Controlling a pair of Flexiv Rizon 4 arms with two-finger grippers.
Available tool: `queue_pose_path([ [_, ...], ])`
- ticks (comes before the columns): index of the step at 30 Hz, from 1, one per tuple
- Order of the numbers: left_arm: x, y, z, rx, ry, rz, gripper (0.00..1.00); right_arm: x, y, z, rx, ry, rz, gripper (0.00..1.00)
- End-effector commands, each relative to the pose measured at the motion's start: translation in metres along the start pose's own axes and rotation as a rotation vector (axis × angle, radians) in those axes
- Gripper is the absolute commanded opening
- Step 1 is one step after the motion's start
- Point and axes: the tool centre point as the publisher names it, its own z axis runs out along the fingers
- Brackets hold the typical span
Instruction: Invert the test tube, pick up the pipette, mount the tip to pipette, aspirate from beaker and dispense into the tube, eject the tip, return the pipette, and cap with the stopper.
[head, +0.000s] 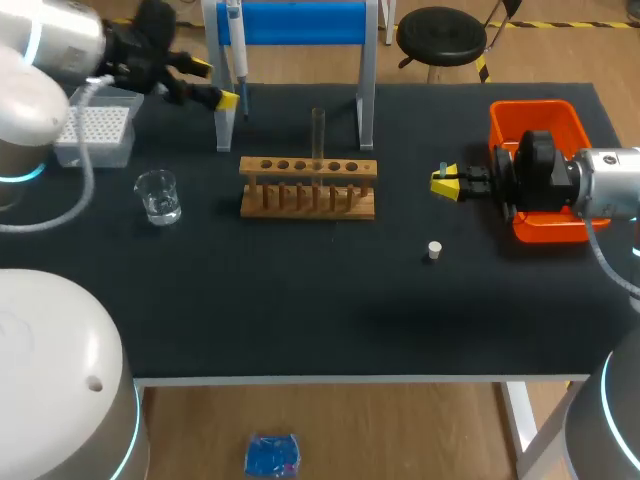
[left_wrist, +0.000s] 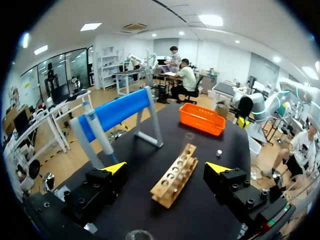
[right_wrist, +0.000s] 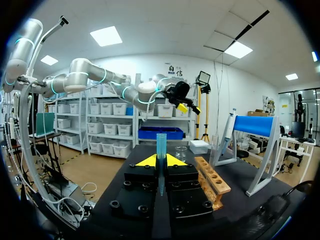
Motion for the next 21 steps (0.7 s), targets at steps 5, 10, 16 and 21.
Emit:
queue_pose_path([
  [5, -0.042, 0.009, -0.039, -0.033, -0.060, -0.090, 1.00, 0.001, 0.000, 0.000, 0.000, -0.003, -0.001, 0.00],
  [10, -0.052, 0.013, -0.039, -0.043, -0.140, -0.164, 1.00, 0.001, 0.000, 0.000, 0.000, -0.003, -0.001, 0.00],
  [16, -0.058, 0.008, -0.037, -0.040, -0.272, -0.264, 1.00, 0.001, 0.000, 0.000, 0.000, -0.003, -0.001, 0.00],
  [21, -0.056, -0.006, -0.036, -0.043, -0.369, -0.271, 1.00, 0.001, 0.000, 0.000, 0.000, -0.003, -0.001, 0.00],
])
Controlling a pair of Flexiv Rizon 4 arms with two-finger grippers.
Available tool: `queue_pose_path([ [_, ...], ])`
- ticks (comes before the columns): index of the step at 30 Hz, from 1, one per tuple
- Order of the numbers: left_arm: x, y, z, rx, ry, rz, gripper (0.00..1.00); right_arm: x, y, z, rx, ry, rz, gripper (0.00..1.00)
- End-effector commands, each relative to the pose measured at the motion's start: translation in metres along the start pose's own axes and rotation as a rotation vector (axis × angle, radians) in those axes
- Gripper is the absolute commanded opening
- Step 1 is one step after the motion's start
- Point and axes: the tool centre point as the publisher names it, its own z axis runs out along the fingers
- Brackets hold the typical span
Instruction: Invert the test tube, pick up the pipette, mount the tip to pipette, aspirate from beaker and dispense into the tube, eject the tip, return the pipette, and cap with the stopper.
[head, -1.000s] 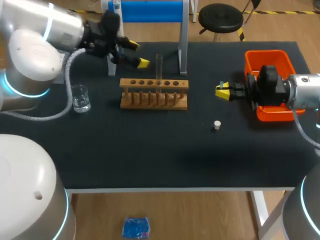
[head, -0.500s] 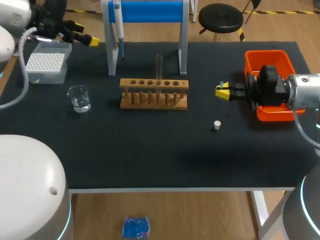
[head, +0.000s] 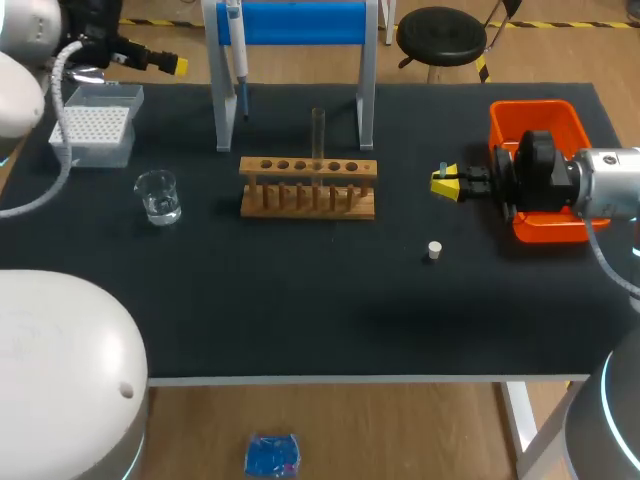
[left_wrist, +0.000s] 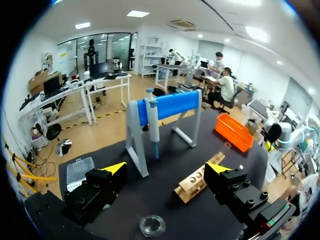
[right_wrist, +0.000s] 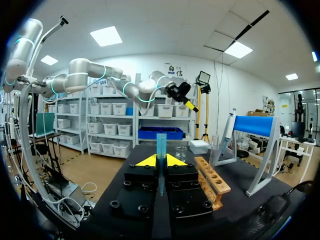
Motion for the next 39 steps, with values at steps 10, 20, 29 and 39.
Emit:
queue_pose_path([
  [10, 0.019, -0.023, 0.022, 0.010, -0.176, -0.001, 1.00, 0.001, 0.000, 0.000, 0.000, -0.003, -0.001, 0.00],
  [20, 0.014, -0.029, 0.046, 0.031, -0.202, -0.019, 1.00, 0.001, 0.000, 0.000, 0.000, -0.003, -0.001, 0.00],
  [29, 0.017, -0.035, 0.068, 0.052, -0.212, -0.036, 1.00, 0.001, 0.000, 0.000, 0.000, -0.003, -0.001, 0.00],
  [39, 0.018, -0.040, 0.092, 0.052, -0.212, -0.054, 1.00, 0.001, 0.000, 0.000, 0.000, -0.003, -0.001, 0.00],
])
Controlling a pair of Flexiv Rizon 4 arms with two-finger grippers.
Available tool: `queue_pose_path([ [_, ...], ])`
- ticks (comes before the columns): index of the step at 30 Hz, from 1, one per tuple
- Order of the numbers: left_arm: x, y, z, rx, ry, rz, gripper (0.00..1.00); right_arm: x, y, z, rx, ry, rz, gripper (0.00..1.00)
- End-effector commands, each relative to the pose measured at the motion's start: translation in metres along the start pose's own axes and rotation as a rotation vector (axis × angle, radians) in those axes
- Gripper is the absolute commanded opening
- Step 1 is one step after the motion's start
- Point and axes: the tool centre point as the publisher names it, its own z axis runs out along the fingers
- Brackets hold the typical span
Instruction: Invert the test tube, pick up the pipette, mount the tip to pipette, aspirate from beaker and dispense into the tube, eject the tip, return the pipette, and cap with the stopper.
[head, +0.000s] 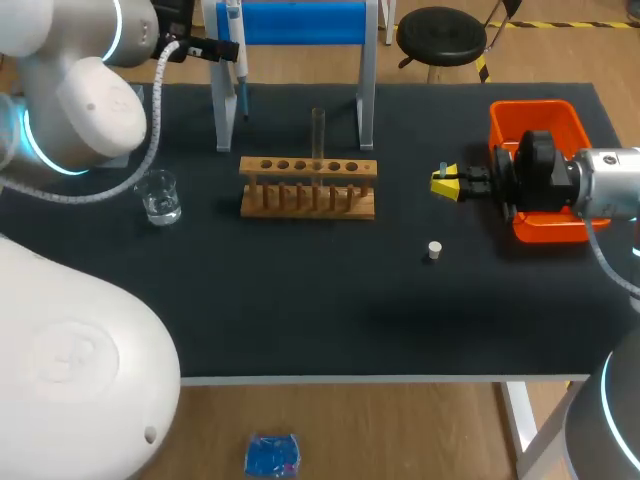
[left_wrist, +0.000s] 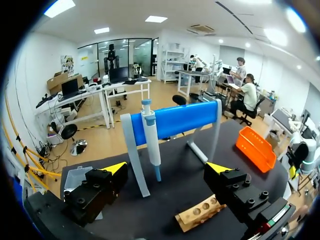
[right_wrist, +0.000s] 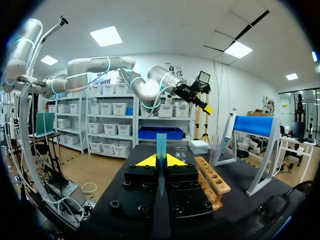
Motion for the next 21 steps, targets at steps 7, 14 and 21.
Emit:
queue_pose_path([
  [7, 0.004, -0.008, 0.029, -0.003, -0.034, -0.009, 1.00, 0.001, 0.000, 0.000, 0.000, -0.003, -0.001, 0.00],
  [14, 0.006, -0.015, 0.041, 0.007, -0.052, -0.009, 1.00, 0.001, 0.000, 0.000, 0.000, -0.003, -0.001, 0.00],
  [21, 0.008, -0.020, 0.051, 0.018, -0.067, -0.012, 1.00, 0.001, 0.000, 0.000, 0.000, -0.003, -0.001, 0.00],
])
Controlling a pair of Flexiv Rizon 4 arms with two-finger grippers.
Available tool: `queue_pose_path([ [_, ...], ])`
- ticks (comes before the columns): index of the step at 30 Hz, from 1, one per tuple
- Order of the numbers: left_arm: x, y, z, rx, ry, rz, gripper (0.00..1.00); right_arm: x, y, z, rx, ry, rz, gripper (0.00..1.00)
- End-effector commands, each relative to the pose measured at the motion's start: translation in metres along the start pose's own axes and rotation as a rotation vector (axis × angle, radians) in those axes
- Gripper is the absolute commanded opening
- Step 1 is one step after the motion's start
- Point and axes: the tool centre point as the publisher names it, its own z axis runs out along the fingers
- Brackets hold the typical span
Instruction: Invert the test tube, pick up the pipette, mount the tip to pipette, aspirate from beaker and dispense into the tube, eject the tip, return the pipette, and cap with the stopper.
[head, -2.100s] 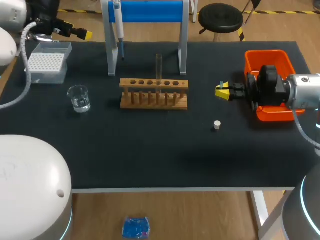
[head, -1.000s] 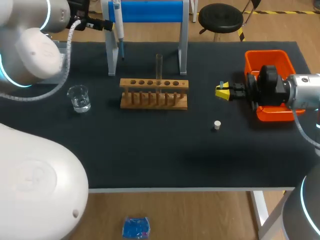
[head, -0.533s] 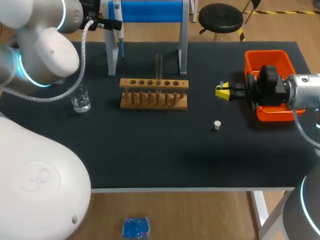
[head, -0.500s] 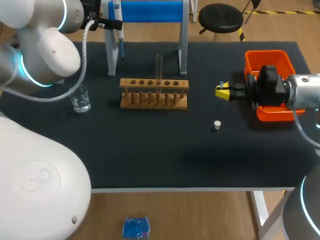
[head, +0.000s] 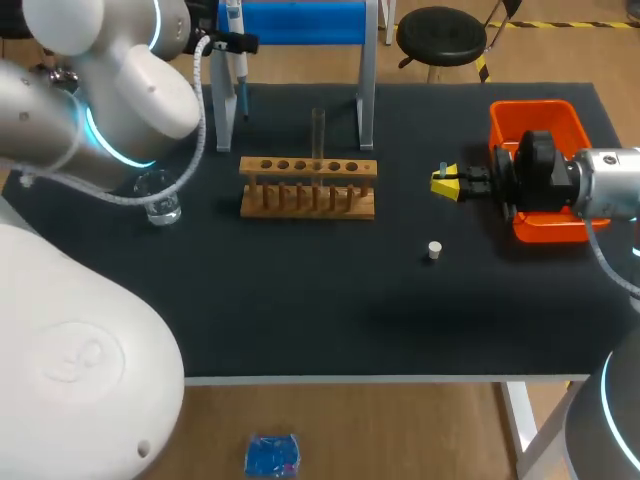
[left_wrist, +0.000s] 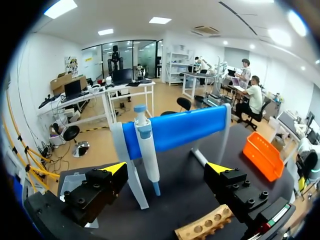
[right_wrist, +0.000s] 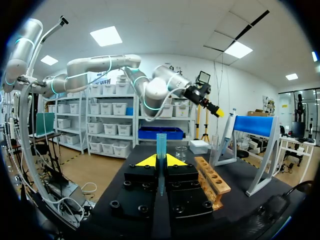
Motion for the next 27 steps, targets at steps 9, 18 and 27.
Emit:
queue_pose_path([
  [9, 0.003, -0.005, 0.022, 0.013, -0.036, -0.024, 1.00, 0.001, 0.000, 0.000, 0.000, -0.003, -0.001, 0.00],
  [18, 0.002, -0.009, 0.033, 0.039, -0.063, -0.047, 1.00, 0.001, 0.000, 0.000, 0.000, -0.003, -0.001, 0.00],
  [27, 0.002, -0.012, 0.045, 0.055, -0.076, -0.068, 1.00, 0.001, 0.000, 0.000, 0.000, -0.003, -0.001, 0.00],
])
